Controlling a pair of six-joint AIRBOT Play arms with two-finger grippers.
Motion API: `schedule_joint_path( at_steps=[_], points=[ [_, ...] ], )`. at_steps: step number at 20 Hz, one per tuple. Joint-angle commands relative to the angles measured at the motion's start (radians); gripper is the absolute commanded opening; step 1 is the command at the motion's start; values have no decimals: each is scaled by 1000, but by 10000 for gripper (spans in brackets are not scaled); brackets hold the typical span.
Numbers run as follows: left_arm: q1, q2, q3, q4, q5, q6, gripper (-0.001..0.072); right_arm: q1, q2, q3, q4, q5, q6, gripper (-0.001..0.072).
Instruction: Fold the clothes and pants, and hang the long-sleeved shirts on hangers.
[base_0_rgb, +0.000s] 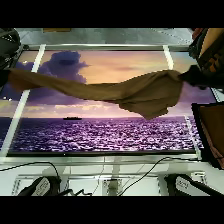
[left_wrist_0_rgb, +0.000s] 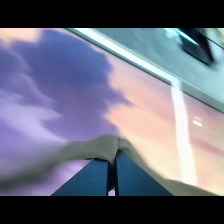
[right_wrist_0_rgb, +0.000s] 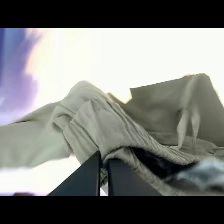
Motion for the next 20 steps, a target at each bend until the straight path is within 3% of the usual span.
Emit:
schedule_joint_path(
  at_steps=[1, 5, 11, 14, 15, 19, 20],
  points=[
    [82, 0, 33, 161, -5, -8, 13, -112, 1, 92, -88, 67, 15, 31],
    [94, -1, 29, 335, -70, -7, 13, -151, 0, 91, -167, 152, 28, 31],
    [94, -8, -87, 789, -219, 0, 14, -150, 0, 87, -438, 488, 9, 31],
    [94, -8, -174, 948, -240, 9, 15, -150, 1, 40, -457, 612, -21, 30],
    [94, -8, -194, 963, -246, 60, 15, -147, 6, 5, -459, 645, -42, 30],
    [94, -11, -217, 963, -312, 465, 15, -102, 51, -228, -472, 725, -243, 31],
    [94, -16, -217, 963, -312, 517, 15, -100, 56, -283, -482, 725, -266, 32]
  ],
)
